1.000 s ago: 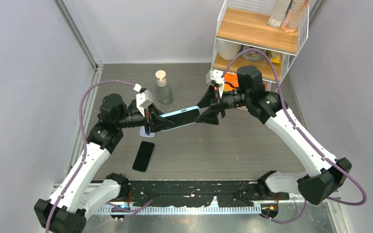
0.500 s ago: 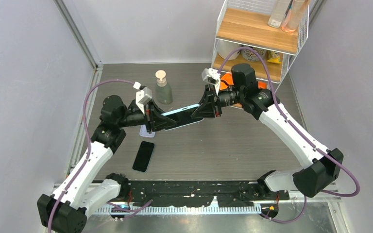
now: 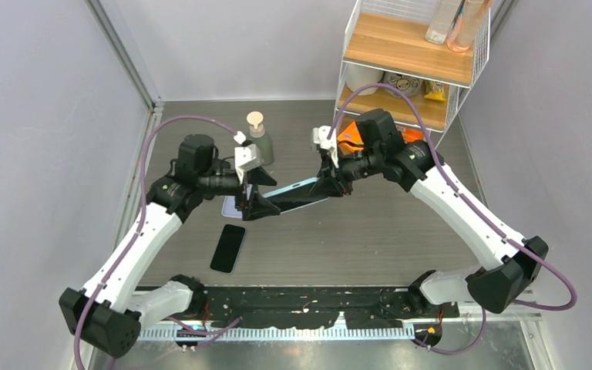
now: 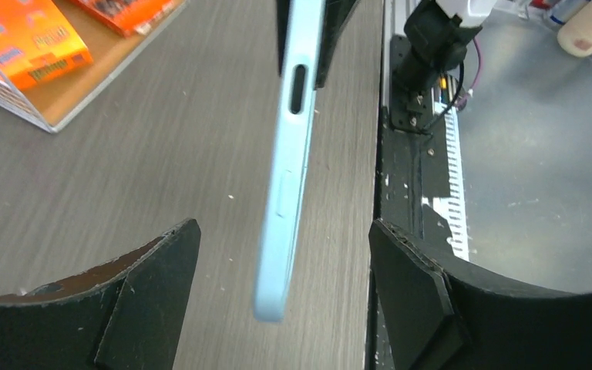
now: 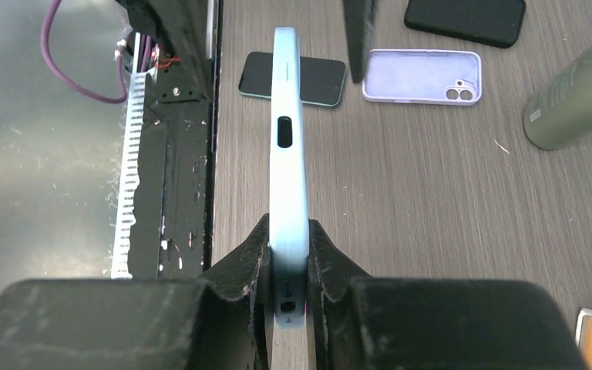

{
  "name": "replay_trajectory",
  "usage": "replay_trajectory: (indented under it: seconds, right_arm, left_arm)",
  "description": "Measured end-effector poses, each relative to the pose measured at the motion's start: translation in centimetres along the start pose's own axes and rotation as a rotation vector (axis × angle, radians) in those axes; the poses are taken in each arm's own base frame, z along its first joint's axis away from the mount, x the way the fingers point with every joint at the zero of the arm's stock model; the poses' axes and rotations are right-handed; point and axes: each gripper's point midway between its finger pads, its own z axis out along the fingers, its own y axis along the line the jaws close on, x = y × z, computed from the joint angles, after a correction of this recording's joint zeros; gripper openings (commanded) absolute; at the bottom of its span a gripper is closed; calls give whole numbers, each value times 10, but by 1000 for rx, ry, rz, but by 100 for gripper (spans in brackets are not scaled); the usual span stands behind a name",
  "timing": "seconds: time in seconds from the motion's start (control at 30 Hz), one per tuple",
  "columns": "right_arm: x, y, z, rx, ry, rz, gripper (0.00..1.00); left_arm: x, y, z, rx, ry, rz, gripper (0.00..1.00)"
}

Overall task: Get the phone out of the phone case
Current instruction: Adjust the phone.

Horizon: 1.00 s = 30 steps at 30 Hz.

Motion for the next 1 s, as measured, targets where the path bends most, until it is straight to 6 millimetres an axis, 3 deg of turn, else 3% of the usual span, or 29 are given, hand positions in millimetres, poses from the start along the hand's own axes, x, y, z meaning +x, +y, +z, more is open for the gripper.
replay_trajectory:
  seconds: [0.1, 0.23, 0.47, 0.57, 0.67, 0.8, 1.0]
  right_arm:
    - [2, 9, 6, -9, 36, -39, 5]
    - [2, 16, 12, -24, 58, -65, 5]
    - [6, 13, 12, -10, 79, -66, 5]
    - [9, 14, 11, -11, 86, -34, 8]
    - [9, 13, 12, -8, 83, -28, 44]
    - [5, 10, 15, 5, 59, -37, 69]
    - [-4, 6, 8, 14, -28, -6, 72]
  left_arm:
    - [20, 1, 10, 29, 70, -30, 79]
    - [38, -6, 22, 76, 134, -40, 60]
    - [55, -8, 29, 113, 188, -43, 1]
    - [56, -7, 31, 125, 194, -9, 0]
    - [56, -7, 31, 128, 201, -5, 0]
    - [62, -6, 29, 110, 223, -40, 0]
    - [70, -14, 23, 83, 214, -61, 0]
